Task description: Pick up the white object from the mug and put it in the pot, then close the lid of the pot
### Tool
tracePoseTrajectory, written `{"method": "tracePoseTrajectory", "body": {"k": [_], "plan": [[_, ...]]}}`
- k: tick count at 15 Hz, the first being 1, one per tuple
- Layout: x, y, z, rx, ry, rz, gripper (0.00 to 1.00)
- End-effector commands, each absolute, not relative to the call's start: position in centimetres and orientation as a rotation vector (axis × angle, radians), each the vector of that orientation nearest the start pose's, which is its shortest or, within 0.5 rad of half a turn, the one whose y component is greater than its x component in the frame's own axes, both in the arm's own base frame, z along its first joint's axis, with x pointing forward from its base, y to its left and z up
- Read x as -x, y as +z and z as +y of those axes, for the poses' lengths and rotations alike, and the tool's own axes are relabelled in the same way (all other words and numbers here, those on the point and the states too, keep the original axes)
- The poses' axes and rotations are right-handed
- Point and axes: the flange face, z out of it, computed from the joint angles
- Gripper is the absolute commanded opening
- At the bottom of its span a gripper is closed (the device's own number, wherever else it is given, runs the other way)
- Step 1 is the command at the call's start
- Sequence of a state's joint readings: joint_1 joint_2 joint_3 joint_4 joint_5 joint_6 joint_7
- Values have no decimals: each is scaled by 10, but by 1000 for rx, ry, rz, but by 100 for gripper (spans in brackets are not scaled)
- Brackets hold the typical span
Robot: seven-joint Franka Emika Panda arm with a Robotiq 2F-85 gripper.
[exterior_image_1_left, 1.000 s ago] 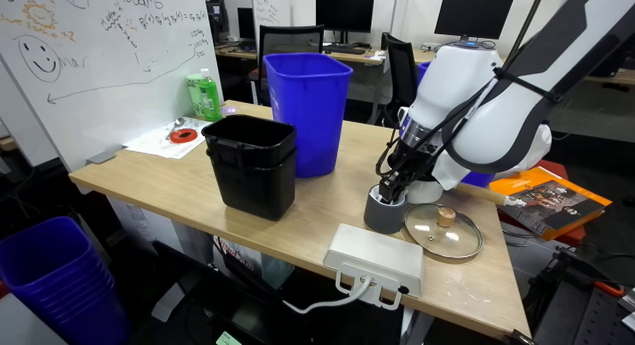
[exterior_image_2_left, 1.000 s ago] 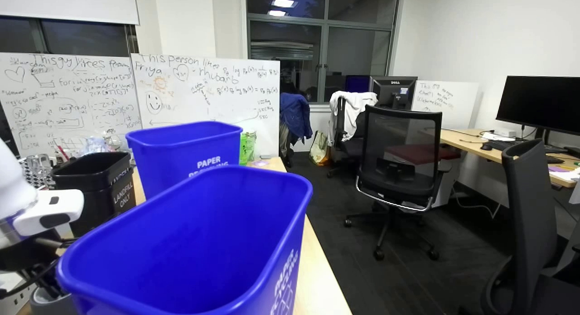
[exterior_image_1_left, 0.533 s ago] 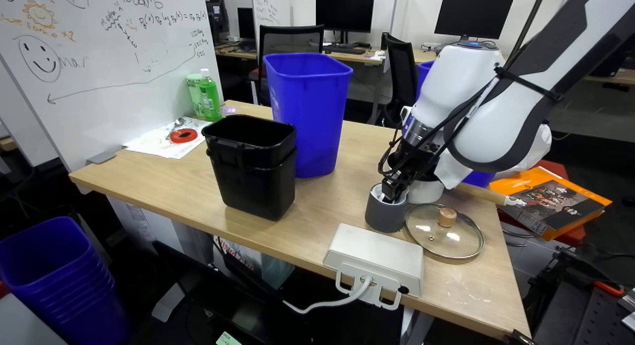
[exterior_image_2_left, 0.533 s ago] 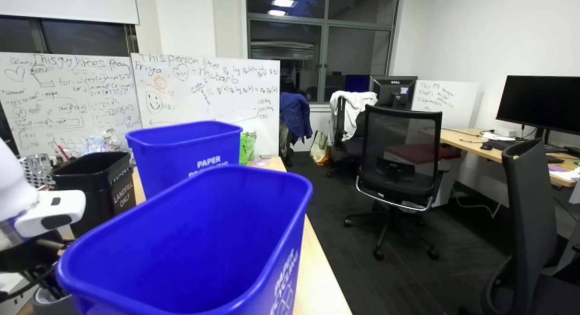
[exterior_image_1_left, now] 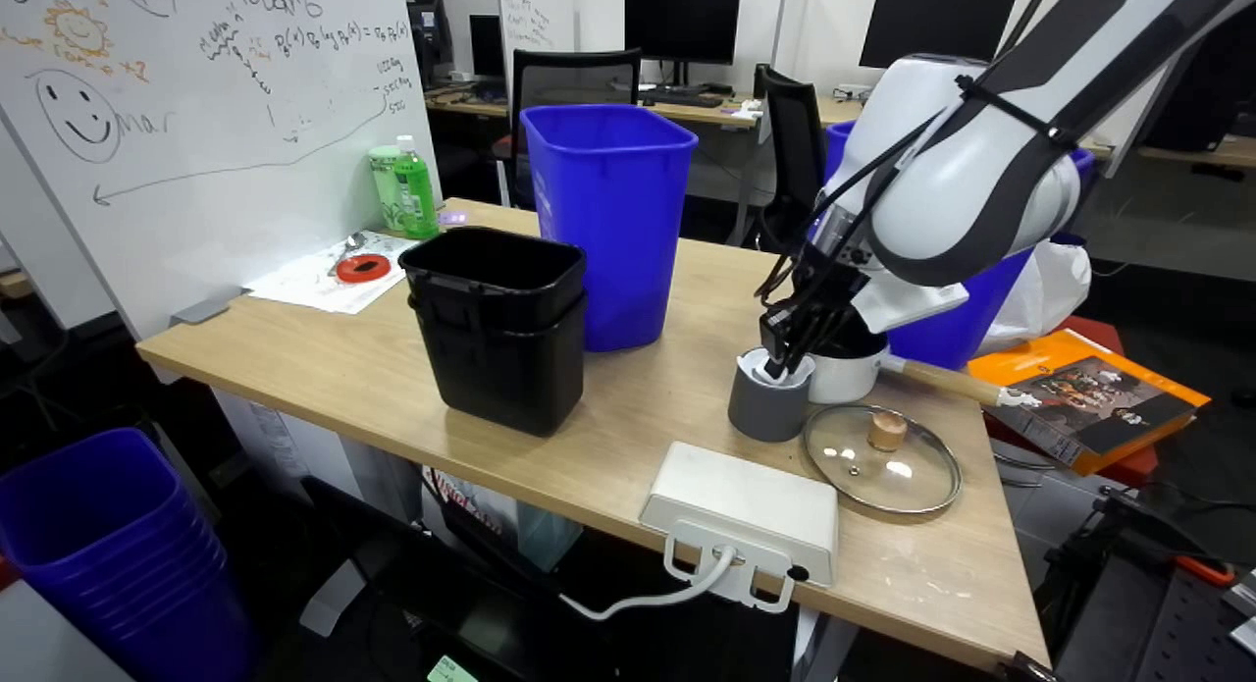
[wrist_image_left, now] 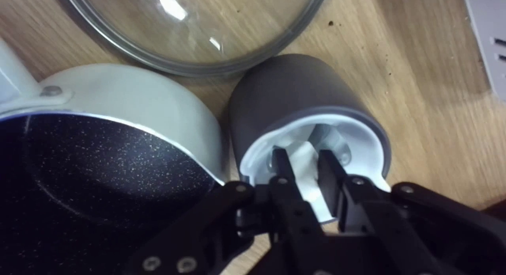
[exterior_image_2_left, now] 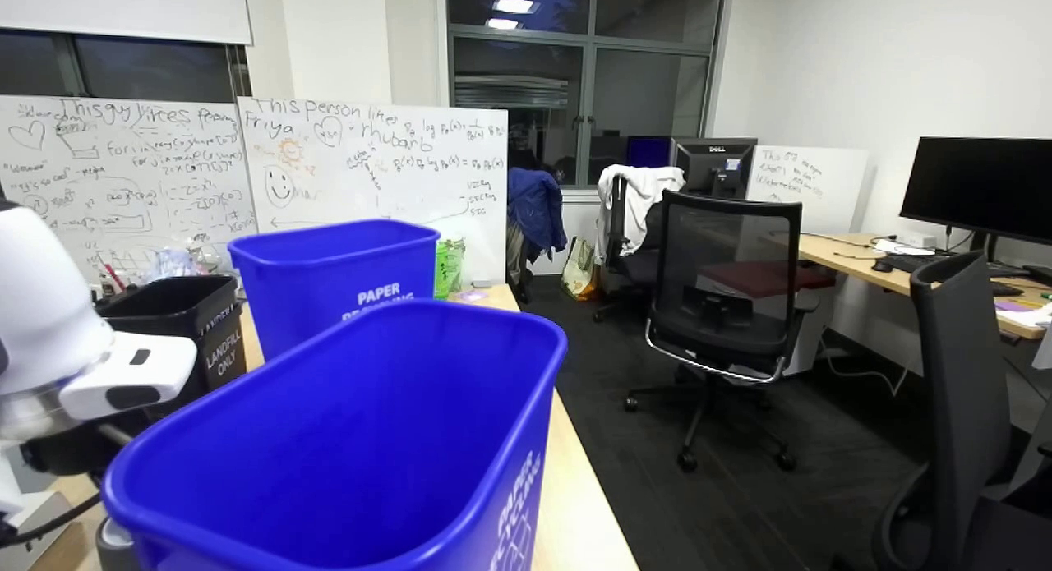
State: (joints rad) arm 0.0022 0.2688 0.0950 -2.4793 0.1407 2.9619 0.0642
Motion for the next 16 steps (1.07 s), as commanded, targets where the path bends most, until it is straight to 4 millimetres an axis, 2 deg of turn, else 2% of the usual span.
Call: {"method": "tracePoseTrajectory", "body": {"k": [1, 5, 8, 11, 16], "plan": [[-501, 223, 40, 2989, -296, 285, 5], [-517, 249, 51, 2913, -356, 365, 6], [-529, 270, 48, 2925, -451, 317, 6], [-533, 282, 27, 3005, -507, 199, 6], [-521, 281, -19, 3163, -485, 63, 6]]}}
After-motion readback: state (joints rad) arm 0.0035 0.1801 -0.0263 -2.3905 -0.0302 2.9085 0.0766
